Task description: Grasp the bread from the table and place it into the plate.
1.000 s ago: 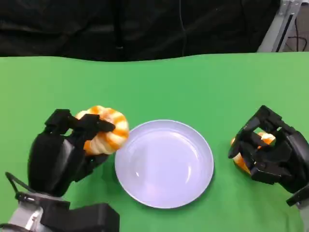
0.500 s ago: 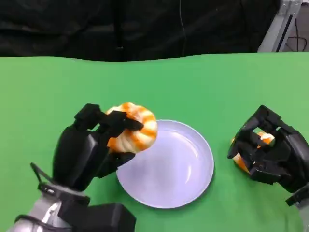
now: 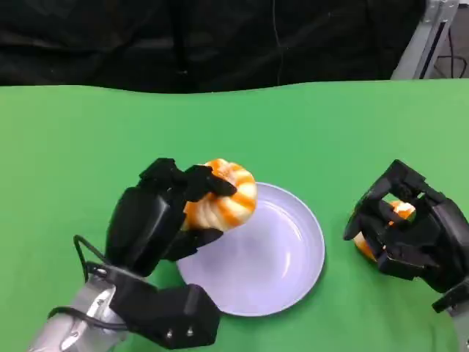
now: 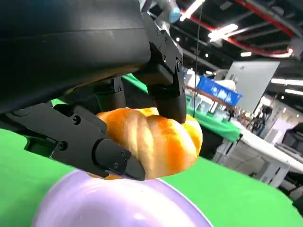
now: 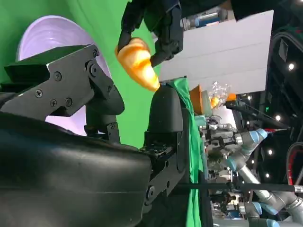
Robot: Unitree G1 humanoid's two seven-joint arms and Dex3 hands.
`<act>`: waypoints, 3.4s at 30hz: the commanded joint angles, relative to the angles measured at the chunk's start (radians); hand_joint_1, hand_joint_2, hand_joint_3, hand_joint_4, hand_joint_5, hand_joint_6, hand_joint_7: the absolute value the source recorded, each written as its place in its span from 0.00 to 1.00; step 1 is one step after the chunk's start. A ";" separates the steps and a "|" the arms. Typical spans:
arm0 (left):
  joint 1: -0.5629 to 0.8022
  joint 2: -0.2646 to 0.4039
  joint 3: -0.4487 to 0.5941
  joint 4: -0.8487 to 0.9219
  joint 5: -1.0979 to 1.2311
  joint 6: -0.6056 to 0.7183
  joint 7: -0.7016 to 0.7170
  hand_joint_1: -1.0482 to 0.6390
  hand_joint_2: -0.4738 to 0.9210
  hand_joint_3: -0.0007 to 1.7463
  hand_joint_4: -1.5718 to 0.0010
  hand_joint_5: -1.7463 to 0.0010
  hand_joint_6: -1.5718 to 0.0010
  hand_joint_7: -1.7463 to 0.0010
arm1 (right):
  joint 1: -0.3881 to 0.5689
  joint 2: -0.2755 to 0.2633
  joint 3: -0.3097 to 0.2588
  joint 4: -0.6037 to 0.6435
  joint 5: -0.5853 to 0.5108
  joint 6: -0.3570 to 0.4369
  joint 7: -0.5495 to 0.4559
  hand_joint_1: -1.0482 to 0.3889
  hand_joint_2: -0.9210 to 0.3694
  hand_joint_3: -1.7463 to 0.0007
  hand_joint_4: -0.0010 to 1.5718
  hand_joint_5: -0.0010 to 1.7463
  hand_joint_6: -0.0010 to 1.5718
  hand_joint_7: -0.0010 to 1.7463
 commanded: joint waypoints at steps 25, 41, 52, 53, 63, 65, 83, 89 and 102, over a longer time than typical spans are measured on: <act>-0.113 -0.078 -0.031 0.240 -0.094 -0.066 -0.142 0.57 1.00 0.17 0.66 0.13 0.58 0.34 | -0.008 -0.001 -0.007 -0.007 0.004 -0.007 -0.021 0.83 0.18 0.38 0.31 1.00 0.24 0.93; -0.126 -0.073 -0.082 0.246 -0.074 -0.033 -0.211 0.57 1.00 0.11 0.69 0.12 0.58 0.37 | -0.017 0.022 -0.020 0.006 0.013 -0.032 -0.046 0.84 0.19 0.34 0.31 1.00 0.23 0.94; -0.131 -0.039 -0.129 0.192 -0.005 0.053 -0.257 0.42 1.00 0.09 0.56 0.69 0.45 0.95 | -0.018 0.019 -0.022 0.010 0.014 -0.033 -0.044 0.84 0.18 0.34 0.30 1.00 0.23 0.94; -0.131 -0.037 -0.132 0.190 0.001 0.057 -0.252 0.41 1.00 0.10 0.55 0.75 0.46 0.97 | -0.018 0.018 -0.023 0.010 0.016 -0.031 -0.042 0.84 0.18 0.34 0.30 1.00 0.22 0.94; -0.124 -0.015 -0.136 0.156 0.010 0.099 -0.283 0.21 1.00 0.16 0.59 0.96 0.62 1.00 | -0.018 0.021 -0.023 0.009 0.018 -0.037 -0.042 0.84 0.18 0.34 0.30 1.00 0.22 0.94; -0.118 -0.008 -0.132 0.136 0.000 0.110 -0.308 0.17 1.00 0.17 0.62 0.98 0.65 1.00 | -0.021 0.022 -0.027 0.015 0.028 -0.041 -0.031 0.83 0.18 0.34 0.31 1.00 0.22 0.94; -0.067 0.002 -0.076 0.069 -0.095 0.018 -0.301 0.02 1.00 0.13 0.66 0.99 0.80 1.00 | -0.036 0.024 -0.047 0.041 0.030 -0.062 -0.034 0.83 0.23 0.30 0.32 1.00 0.22 0.96; -0.067 0.001 -0.064 0.083 -0.094 -0.018 -0.283 0.01 1.00 0.13 0.66 0.99 0.82 1.00 | -0.037 0.023 -0.048 0.044 0.036 -0.058 -0.027 0.83 0.23 0.29 0.31 1.00 0.21 0.96; -0.004 0.007 0.004 -0.004 -0.150 -0.107 -0.271 0.01 1.00 0.12 0.72 1.00 0.82 1.00 | -0.030 0.020 -0.042 0.032 0.021 -0.037 -0.050 0.82 0.23 0.30 0.28 1.00 0.21 0.96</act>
